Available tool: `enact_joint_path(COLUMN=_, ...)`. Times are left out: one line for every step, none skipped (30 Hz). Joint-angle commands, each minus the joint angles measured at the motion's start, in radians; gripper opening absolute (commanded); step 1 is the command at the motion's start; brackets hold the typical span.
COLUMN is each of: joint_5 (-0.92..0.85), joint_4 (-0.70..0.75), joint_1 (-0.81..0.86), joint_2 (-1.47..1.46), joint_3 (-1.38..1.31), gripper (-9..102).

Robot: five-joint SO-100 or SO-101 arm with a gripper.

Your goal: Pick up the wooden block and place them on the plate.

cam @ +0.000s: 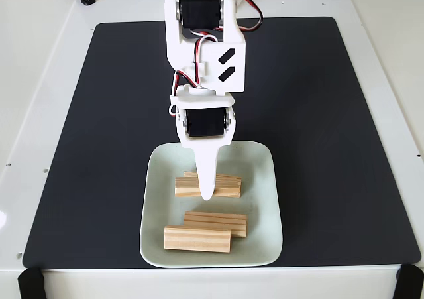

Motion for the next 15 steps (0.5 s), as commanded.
enact_joint_path(joint_5=0.061, joint_4=-0.011, joint_1=0.000, joint_2=0.015, joint_3=-0.044, gripper=0)
enact_joint_path(joint_5=0.075, joint_4=-0.011, joint_1=0.000, joint_2=0.017, joint_3=-0.044, gripper=0)
enact_joint_path(joint_5=0.086, joint_4=-0.011, joint_1=-0.002, joint_2=0.018, joint_3=-0.044, gripper=0)
enact_joint_path(joint_5=0.091, joint_4=-0.011, joint_1=-0.002, joint_2=0.018, joint_3=-0.044, gripper=0)
enact_joint_path(joint_5=0.094, joint_4=-0.011, joint_1=-0.002, joint_2=0.020, joint_3=-0.044, gripper=0)
enact_joint_path(joint_5=0.094, joint_4=-0.011, joint_1=-0.002, joint_2=0.020, joint_3=-0.044, gripper=0)
enact_joint_path(joint_5=0.094, joint_4=-0.011, joint_1=-0.002, joint_2=0.021, joint_3=-0.044, gripper=0)
enact_joint_path(joint_5=0.094, joint_4=-0.011, joint_1=-0.002, joint_2=0.021, joint_3=-0.044, gripper=0)
enact_joint_path(joint_5=0.094, joint_4=-0.011, joint_1=-0.002, joint_2=0.021, joint_3=-0.044, gripper=0)
enact_joint_path(joint_5=0.092, joint_4=-0.011, joint_1=-0.002, joint_2=0.021, joint_3=-0.044, gripper=0)
enact_joint_path(joint_5=0.091, joint_4=-0.011, joint_1=0.000, joint_2=0.021, joint_3=-0.044, gripper=0)
enact_joint_path(joint_5=0.091, joint_4=-0.011, joint_1=0.002, joint_2=0.023, joint_3=-0.044, gripper=0)
enact_joint_path(joint_5=0.091, joint_4=-0.011, joint_1=0.003, joint_2=0.023, joint_3=-0.044, gripper=0)
enact_joint_path(joint_5=0.091, joint_4=-0.011, joint_1=0.003, joint_2=0.023, joint_3=-0.044, gripper=0)
enact_joint_path(joint_5=0.092, joint_4=-0.011, joint_1=0.005, joint_2=0.023, joint_3=-0.044, gripper=0)
